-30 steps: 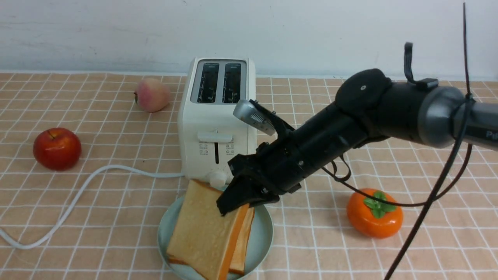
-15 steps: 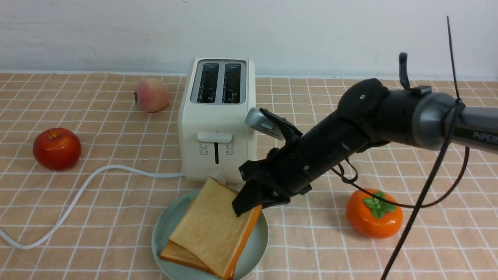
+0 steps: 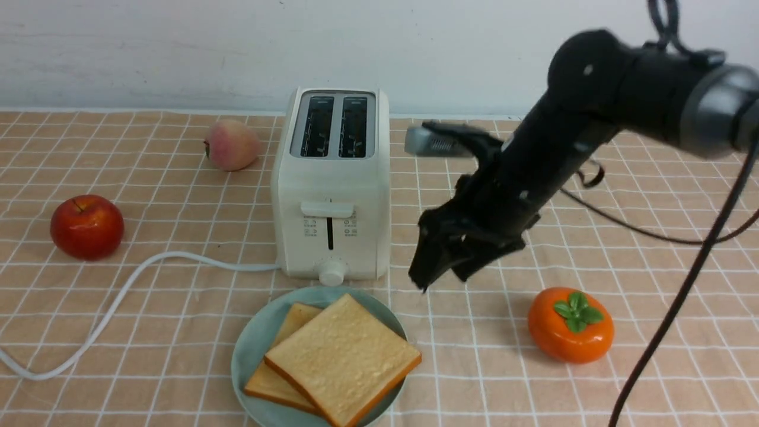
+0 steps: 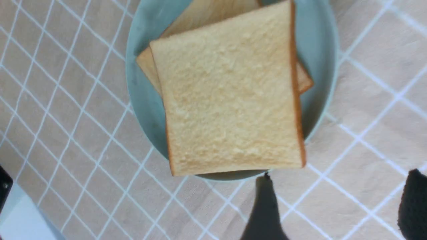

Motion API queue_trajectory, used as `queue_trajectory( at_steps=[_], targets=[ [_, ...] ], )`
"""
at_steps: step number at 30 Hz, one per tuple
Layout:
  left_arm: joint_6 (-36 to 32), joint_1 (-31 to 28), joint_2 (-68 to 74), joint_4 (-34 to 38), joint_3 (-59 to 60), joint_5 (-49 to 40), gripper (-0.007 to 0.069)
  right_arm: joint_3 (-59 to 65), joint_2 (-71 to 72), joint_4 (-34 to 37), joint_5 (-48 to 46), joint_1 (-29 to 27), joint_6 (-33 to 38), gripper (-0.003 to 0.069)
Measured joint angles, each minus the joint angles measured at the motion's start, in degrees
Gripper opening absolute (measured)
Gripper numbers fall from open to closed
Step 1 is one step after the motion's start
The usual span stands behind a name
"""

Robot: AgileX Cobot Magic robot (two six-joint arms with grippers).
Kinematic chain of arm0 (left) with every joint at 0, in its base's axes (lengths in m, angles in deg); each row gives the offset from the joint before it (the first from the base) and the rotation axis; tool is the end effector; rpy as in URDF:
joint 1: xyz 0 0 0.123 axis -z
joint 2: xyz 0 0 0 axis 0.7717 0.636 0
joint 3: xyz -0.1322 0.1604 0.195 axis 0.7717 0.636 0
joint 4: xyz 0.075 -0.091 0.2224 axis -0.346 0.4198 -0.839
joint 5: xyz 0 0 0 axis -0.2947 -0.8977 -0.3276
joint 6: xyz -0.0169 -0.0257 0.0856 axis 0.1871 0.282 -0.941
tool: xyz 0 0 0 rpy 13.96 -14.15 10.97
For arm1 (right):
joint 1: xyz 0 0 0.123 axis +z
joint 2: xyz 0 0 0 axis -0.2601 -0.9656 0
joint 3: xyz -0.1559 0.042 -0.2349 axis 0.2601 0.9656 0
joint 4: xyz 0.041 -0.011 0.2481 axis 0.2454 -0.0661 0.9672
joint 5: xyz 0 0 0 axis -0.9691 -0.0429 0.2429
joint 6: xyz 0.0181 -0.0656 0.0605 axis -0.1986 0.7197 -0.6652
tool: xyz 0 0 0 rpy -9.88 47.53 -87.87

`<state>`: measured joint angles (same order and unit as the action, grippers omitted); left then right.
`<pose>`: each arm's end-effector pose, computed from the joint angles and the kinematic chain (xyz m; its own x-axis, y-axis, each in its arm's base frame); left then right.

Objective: Take toasted bread from bread machine on light coffee tablecloth place on plate.

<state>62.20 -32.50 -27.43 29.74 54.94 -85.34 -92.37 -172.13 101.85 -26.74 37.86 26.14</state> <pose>0.0183 0.0037 0.3075 -0.4310 -0.3190 -0.8441 0.0334 0.9292 -0.3682 0.3584 0.1952 0.3034 -0.8265 -0.4299 -0.3634 -0.5548 0.7312 0.3968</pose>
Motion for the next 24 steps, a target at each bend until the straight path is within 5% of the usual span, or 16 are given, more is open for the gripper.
queue_trajectory(
  at_steps=[3,6,8,15,24],
  targets=[
    [0.0,0.0,0.0,1.5,0.0,5.9,-0.0014,-1.9,4.2,-3.3,-0.4,-0.5,-5.5,0.0323],
    [0.0,0.0,0.1,2.7,0.0,12.4,-0.0014,-2.3,12.6,-6.2,-1.4,-0.7,-8.4,0.0070],
    [0.0,0.0,0.1,2.8,0.0,15.1,-0.0014,-2.3,18.2,-8.3,-1.8,-0.7,-9.4,0.0004],
    [0.0,0.0,3.9,3.1,1.2,23.6,-0.0014,1.7,40.8,-19.6,-0.8,-0.7,-14.2,-0.0016],
    [0.1,0.0,13.2,4.0,4.0,39.4,-0.0014,36.0,78.9,-40.9,25.9,-0.7,-29.8,-0.0009]
  ],
)
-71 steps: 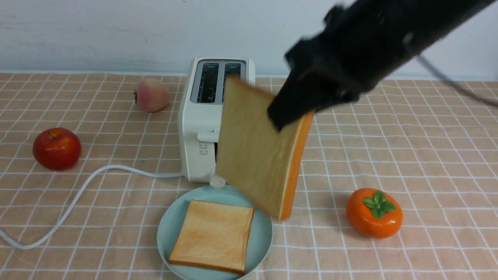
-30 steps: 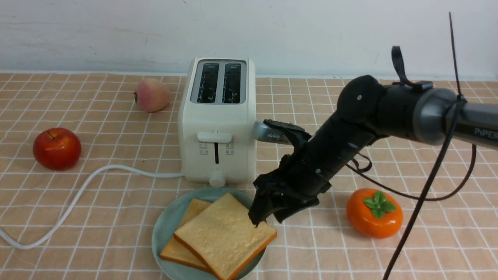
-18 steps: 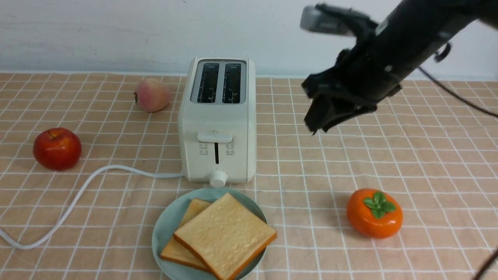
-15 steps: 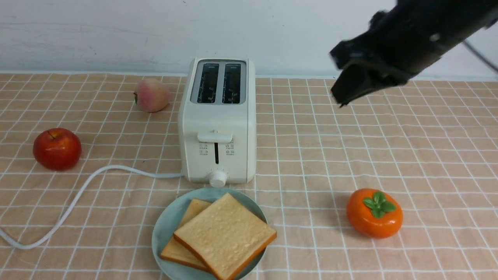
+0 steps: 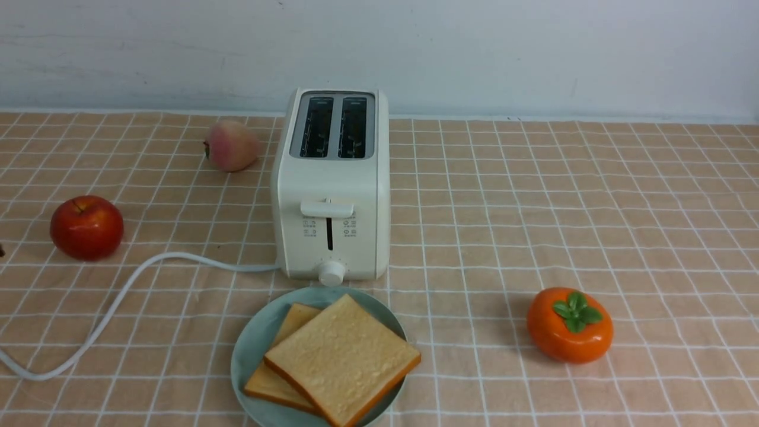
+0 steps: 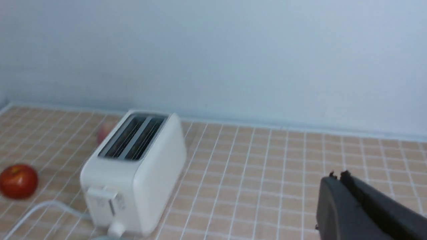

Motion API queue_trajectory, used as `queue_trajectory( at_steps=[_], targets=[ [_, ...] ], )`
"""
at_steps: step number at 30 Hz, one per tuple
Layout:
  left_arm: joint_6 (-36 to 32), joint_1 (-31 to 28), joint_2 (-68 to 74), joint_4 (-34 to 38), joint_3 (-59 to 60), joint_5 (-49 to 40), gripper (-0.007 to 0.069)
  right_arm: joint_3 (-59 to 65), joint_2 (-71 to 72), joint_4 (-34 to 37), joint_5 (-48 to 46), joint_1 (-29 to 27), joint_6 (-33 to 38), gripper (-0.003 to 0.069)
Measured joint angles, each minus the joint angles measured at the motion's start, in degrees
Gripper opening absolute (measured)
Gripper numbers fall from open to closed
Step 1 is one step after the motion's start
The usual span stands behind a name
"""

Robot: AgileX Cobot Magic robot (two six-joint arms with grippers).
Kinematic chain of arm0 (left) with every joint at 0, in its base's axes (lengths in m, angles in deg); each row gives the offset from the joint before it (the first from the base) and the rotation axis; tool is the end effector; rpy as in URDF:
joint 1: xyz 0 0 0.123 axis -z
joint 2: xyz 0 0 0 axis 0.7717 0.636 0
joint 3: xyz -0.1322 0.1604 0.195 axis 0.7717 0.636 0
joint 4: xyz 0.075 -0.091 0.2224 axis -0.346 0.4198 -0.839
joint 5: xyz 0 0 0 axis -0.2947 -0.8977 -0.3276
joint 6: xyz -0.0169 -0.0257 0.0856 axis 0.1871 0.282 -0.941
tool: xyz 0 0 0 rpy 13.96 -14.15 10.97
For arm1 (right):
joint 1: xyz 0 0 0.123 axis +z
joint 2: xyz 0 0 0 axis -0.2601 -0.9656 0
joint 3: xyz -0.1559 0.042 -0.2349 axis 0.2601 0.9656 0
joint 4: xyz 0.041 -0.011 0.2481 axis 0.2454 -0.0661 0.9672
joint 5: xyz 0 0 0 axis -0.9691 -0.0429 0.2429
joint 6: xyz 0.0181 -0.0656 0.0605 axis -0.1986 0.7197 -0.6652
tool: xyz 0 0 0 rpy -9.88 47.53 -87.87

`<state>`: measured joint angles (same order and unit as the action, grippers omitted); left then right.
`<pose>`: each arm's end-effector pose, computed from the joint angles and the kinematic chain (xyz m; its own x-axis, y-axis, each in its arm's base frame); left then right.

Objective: Take toasted bread from bread machine on light coffee tablecloth place on plate.

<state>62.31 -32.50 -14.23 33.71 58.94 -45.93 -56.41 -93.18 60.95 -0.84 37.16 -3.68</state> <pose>0.0782 -0.0241 0.3342 -0.1517 -0.4334 -0.8883 0.2552 0.8511 -0.4588 0.0482 0.0057 0.4642 -0.0851 0.0573 -0.9947 -0.2343 0.9692 0.0758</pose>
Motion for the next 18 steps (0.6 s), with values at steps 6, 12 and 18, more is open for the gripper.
queue_trajectory(
  at_steps=[6,12,18],
  targets=[
    [0.0,0.0,4.7,0.1,0.0,1.6,-0.0014,28.5,25.2,-18.3,19.2,0.0,-18.9,-0.0008],
    [0.0,0.0,7.2,0.1,0.1,3.2,-0.0014,38.2,30.8,-34.9,21.8,0.0,-35.9,-0.0001],
    [0.0,0.0,7.5,0.1,0.1,4.9,-0.0014,38.7,30.8,-44.6,24.2,0.0,-44.8,0.0004]
  ],
)
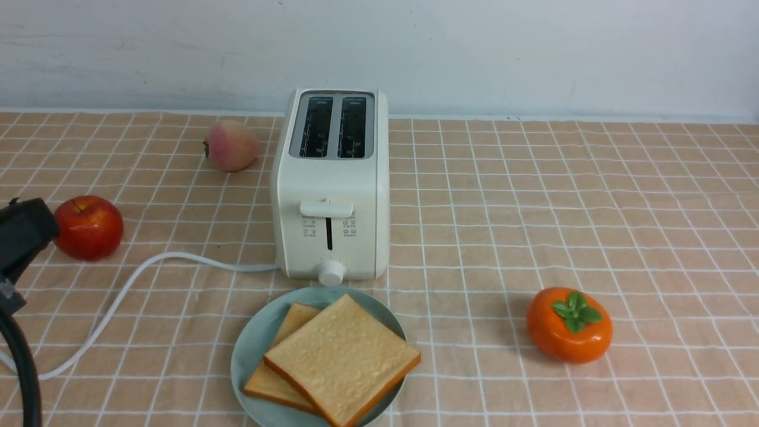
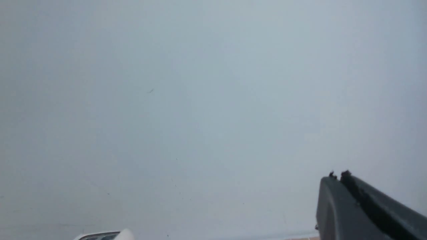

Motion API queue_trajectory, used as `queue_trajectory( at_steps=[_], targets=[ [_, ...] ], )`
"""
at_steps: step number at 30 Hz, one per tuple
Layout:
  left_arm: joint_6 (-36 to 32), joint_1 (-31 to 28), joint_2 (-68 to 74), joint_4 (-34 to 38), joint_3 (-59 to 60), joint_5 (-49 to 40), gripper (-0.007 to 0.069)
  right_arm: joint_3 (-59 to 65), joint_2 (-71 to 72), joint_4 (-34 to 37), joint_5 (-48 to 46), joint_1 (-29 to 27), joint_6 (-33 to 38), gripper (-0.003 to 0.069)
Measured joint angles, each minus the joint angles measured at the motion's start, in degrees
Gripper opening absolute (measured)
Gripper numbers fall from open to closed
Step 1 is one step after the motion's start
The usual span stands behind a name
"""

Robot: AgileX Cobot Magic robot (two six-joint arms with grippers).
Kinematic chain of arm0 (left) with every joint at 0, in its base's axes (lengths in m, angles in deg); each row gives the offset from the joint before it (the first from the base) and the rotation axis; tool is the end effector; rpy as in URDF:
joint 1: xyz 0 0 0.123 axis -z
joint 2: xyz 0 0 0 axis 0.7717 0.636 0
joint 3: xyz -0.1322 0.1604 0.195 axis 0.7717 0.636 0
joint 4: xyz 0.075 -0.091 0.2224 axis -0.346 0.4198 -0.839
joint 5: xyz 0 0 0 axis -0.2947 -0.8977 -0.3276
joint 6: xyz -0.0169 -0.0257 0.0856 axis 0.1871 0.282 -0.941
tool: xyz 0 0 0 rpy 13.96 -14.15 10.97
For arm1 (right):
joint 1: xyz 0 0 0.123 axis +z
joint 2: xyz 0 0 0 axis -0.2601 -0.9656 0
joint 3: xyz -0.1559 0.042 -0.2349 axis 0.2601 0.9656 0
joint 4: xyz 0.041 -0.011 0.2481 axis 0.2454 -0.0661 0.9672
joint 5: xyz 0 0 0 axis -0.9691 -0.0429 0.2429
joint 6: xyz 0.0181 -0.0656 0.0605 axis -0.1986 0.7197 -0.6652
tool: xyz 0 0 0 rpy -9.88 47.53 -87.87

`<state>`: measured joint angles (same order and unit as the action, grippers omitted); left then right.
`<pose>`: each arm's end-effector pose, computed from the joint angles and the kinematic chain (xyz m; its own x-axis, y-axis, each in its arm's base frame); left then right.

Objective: Take toasted bread from bread machine on light coffee tablecloth place on plate.

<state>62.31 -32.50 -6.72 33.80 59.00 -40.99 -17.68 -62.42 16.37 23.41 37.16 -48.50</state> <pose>0.1044 -0.0332 0.3291 -0.1930 -0.4206 -0.8865 0.2393 0.8560 -0.4582 0.0132 -0.0212 0.3334 0.3066 0.1872 -0.9333 -0.1453 0.9782 0.1485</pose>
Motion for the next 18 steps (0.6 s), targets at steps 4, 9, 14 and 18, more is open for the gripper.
queue_trajectory(
  at_steps=[4,9,14,18],
  targets=[
    [0.0,0.0,0.0,0.0,0.0,0.0,-0.0014,0.0,0.1,-2.9,0.7,0.0,-1.0,0.0008],
    [0.0,0.0,0.0,0.1,0.0,0.0,-0.0014,0.1,0.1,-3.4,0.7,0.0,-1.0,0.0012],
    [0.0,0.0,0.0,0.1,0.0,0.0,-0.0014,0.1,0.1,-3.7,0.7,0.0,-1.0,0.0014],
    [0.0,0.0,0.0,0.1,0.0,0.0,-0.0014,0.1,0.1,-3.7,0.7,0.0,-1.0,0.0018]
  ],
)
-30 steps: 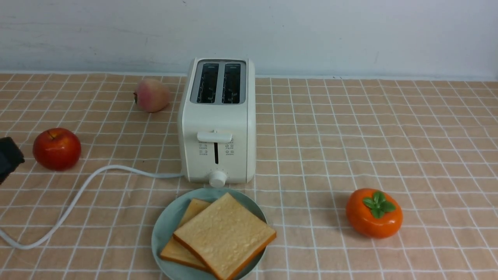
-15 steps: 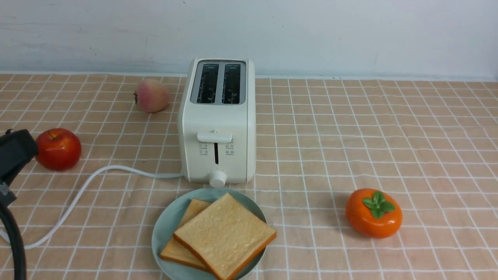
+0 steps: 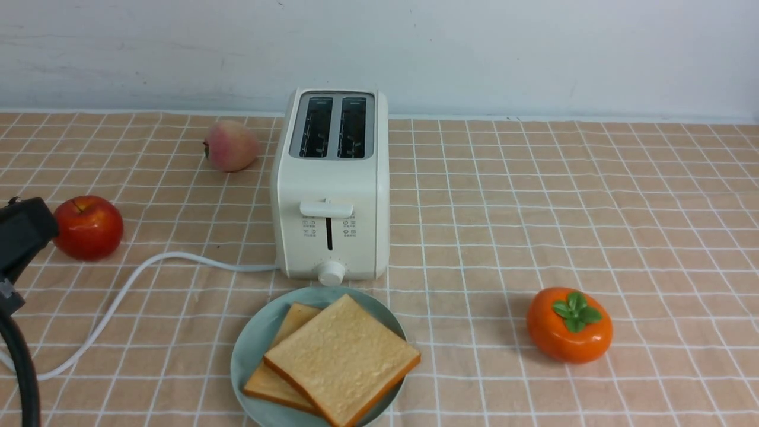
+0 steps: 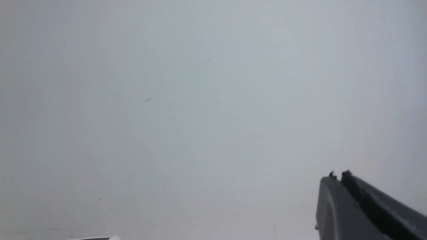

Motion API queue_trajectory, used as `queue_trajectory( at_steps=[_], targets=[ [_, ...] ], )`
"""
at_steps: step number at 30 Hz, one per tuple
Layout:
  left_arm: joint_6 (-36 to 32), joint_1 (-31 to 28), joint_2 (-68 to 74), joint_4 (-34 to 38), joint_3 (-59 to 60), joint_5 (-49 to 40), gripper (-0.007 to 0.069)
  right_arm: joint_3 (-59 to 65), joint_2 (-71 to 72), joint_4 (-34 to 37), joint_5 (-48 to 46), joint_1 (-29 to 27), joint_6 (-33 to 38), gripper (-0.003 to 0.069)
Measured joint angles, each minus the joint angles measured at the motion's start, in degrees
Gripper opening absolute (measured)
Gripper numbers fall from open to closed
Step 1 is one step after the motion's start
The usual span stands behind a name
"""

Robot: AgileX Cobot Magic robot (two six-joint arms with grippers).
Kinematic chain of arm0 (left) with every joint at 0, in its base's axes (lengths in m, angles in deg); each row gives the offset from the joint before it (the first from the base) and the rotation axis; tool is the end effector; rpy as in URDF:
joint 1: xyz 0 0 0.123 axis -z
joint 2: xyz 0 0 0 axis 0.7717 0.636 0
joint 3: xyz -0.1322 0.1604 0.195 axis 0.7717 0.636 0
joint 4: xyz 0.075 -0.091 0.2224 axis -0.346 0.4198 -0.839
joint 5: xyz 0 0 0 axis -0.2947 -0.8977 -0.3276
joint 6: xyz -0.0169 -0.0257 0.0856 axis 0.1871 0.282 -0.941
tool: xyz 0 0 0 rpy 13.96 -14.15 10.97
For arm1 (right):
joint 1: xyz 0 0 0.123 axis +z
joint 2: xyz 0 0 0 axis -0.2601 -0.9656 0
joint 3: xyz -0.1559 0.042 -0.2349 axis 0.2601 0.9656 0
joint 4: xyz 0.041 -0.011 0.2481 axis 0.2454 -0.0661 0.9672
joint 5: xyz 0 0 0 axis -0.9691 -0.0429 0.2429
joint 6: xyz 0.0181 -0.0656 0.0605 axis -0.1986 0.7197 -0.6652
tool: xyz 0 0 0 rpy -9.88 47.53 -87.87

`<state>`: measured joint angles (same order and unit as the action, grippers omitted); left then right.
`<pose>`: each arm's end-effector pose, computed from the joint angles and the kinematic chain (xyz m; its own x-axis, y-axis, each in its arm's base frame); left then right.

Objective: Take toasted bread from bread machine on light coffee tablecloth place on plate.

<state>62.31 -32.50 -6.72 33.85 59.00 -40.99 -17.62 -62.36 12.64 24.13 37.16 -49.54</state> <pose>0.1044 -0.0332 0.3291 -0.1933 -0.4213 -0.8861 0.2393 0.8556 -0.4590 0.0125 -0.0216 0.3352 0.3353 0.1465 -0.9307 -0.1314 0.9855 0.1078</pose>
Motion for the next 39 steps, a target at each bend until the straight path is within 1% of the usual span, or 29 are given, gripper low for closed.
queue_trajectory(
  at_steps=[10,13,17,22,26,27,29,33,34,39],
  targets=[
    [0.0,0.0,0.0,-0.1,0.0,0.0,-0.0013,0.0,0.0,0.0,0.0,0.0,-0.1,0.0022],
    [-0.1,0.0,-0.1,-1.1,0.3,-1.1,-0.0013,0.0,0.0,-0.2,0.1,0.0,-0.1,0.0024],
    [-1.1,-0.1,-3.8,-3.4,4.0,-4.2,-0.0010,0.0,0.0,-0.2,0.0,0.0,-0.1,0.0029],
    [-2.9,-5.6,-16.6,-2.0,15.0,-6.3,-0.0002,0.0,0.0,-0.2,0.0,0.0,-0.1,0.0034],
    [-3.0,-13.3,-27.0,2.4,24.5,-7.6,0.0000,0.0,0.0,-0.2,0.1,0.0,-0.1,0.0038],
    [-3.0,-13.6,-27.3,2.6,25.0,-7.6,0.0000,0.0,0.0,-0.2,0.1,0.0,-0.1,0.0038],
    [-3.0,-16.5,-29.1,3.2,29.2,-8.8,0.0001,0.0,0.0,-0.2,0.1,0.0,-0.1,0.0043],
    [-3.0,-16.6,-29.2,2.1,30.0,-12.9,0.0004,0.0,0.0,-0.2,0.1,0.0,-0.2,0.0047],
    [-3.0,-15.7,-29.2,1.2,30.1,-14.0,0.0005,0.0,0.0,-0.2,0.1,0.0,-0.2,0.0050],
    [-3.0,-11.0,-29.2,-0.5,30.2,-14.2,0.0010,0.0,0.0,-0.2,0.1,0.0,-0.2,0.0055]
  ],
)
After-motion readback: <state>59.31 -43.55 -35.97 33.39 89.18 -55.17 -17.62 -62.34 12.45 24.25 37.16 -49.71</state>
